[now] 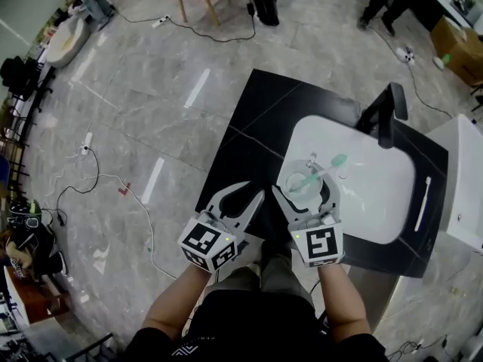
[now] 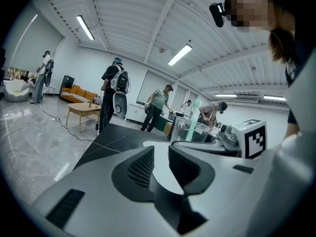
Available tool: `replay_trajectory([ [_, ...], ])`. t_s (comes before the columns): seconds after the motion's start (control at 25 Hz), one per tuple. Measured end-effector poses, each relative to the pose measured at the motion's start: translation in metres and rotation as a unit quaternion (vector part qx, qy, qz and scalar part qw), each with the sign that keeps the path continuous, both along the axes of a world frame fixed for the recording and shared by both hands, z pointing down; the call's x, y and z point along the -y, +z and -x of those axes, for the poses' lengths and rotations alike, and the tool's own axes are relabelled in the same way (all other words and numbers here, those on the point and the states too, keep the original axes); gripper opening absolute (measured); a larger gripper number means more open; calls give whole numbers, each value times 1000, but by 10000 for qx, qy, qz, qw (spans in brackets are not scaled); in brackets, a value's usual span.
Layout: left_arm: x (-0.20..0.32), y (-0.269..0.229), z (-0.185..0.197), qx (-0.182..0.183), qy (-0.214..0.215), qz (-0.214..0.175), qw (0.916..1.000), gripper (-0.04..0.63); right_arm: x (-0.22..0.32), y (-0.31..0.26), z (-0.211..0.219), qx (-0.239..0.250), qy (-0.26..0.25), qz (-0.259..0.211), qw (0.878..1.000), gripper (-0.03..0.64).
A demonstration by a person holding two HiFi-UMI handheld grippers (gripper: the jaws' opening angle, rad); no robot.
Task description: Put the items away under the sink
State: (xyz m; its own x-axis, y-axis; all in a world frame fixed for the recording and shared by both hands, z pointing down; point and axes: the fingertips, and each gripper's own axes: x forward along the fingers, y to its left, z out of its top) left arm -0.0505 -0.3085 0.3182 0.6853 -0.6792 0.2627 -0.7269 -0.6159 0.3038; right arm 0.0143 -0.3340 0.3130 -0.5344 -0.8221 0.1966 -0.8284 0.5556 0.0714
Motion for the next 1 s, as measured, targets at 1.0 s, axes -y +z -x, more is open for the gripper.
replay_trajectory([
  [1.0,-90,-14,3,-88,560,-255,9981,83,-107,-16,2,71,461,25,9989,339],
])
